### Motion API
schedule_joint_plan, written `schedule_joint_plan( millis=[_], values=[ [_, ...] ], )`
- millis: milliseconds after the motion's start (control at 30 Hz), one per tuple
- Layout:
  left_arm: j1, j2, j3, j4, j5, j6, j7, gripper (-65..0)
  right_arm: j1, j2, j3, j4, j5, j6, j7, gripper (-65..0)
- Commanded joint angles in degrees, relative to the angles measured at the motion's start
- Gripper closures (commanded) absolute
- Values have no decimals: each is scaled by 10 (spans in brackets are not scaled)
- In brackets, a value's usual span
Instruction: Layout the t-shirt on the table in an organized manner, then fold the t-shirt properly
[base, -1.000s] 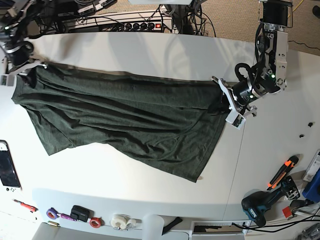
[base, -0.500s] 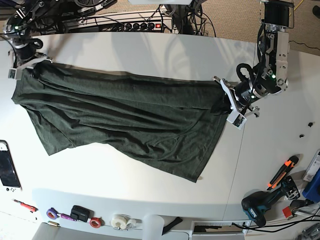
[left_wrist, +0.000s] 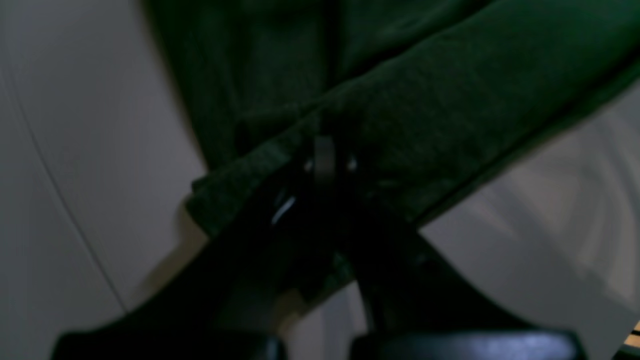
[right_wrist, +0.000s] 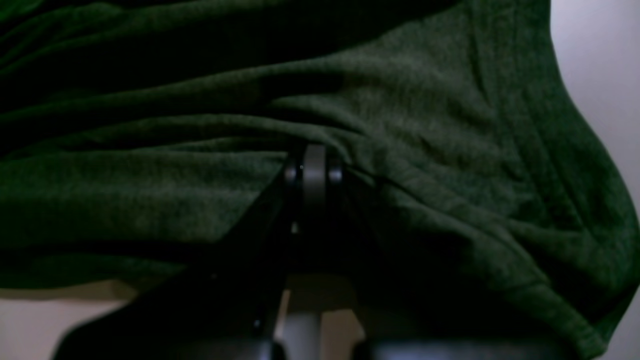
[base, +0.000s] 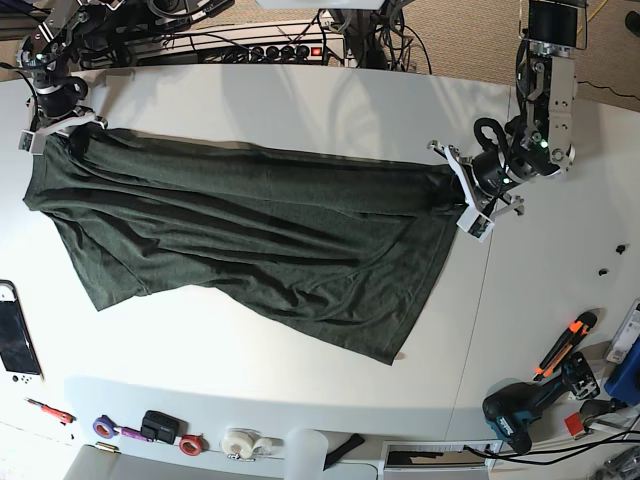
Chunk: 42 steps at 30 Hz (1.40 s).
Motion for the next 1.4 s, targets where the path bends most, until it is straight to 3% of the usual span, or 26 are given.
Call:
schedule_joint_plan(
  millis=[0,233,433,600,767,967,1367],
  values=[
    [-7,-5,-2,-14,17,10,8,0,-1,6,-2,2,-13,-3,-19,0],
    [3,-15,-2,-106,17,17,15,0,-2,7,-2,2,-2,-3,-31,0],
    [71,-73,-3,-31,16,17,14,0,-3,15,-2,2,49,-3,-61,0],
    [142,-106,-6,40,19,33,20,0,-17,43,-3,2,89,-3,-98,0],
    [206,-103,-44,88,18,41,19,0,-44,71,-3,2,131,-3,-120,0],
    [263,-103,-94,131,-2,38,20,0,-66,79,-2,2,180,-3,-153,0],
    [255,-76,-109,141,-11,38,13,0,-68,80,-2,2,195,-3,-170,0]
  ],
)
